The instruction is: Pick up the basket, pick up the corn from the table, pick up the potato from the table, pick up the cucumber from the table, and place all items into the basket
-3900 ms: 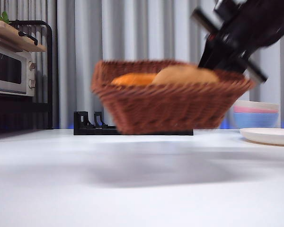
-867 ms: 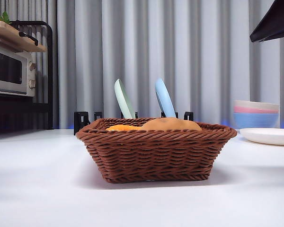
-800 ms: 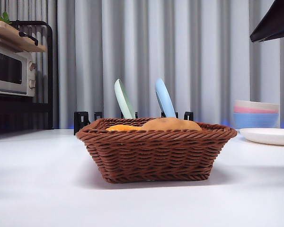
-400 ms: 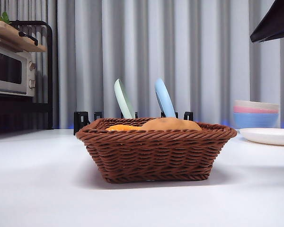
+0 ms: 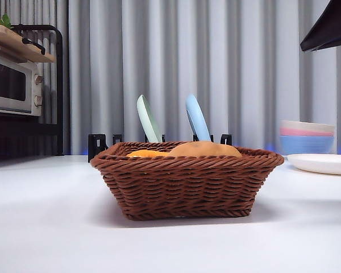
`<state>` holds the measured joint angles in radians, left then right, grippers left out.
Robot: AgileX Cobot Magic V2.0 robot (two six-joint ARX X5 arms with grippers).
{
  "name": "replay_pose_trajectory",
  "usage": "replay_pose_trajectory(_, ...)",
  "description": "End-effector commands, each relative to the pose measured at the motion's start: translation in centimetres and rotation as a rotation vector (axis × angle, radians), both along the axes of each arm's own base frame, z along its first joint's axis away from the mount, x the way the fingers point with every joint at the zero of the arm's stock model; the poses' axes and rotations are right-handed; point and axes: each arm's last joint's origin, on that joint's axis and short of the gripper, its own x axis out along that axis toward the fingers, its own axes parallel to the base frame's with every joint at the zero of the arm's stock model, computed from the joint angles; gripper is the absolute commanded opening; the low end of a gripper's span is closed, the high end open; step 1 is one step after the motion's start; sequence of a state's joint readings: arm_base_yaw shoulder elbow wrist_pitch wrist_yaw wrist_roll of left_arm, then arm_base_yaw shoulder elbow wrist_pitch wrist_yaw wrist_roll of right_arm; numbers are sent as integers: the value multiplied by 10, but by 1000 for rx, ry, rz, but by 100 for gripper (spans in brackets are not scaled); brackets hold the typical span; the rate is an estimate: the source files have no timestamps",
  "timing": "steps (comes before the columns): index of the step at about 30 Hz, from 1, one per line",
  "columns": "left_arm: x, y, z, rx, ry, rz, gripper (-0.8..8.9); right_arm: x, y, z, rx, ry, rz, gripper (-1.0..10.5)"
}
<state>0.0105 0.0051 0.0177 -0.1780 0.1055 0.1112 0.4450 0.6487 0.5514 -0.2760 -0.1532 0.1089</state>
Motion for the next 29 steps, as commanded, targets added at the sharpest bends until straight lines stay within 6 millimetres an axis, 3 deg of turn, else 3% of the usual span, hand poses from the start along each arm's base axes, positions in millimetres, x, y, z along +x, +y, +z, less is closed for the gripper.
replay_pose_trajectory(1, 0, 0, -5, -7, 13, 3, -1, 0, 0, -1, 7, 2, -6, 2)
replay_pose_trajectory(22, 0, 0, -5, -7, 12, 3, -1, -1, 0, 0, -20, -24, 12, 2)
replay_pose_trajectory(29, 1, 0, -5, -7, 10, 3, -1, -15, -25, -1, -156, -218, -18, 2)
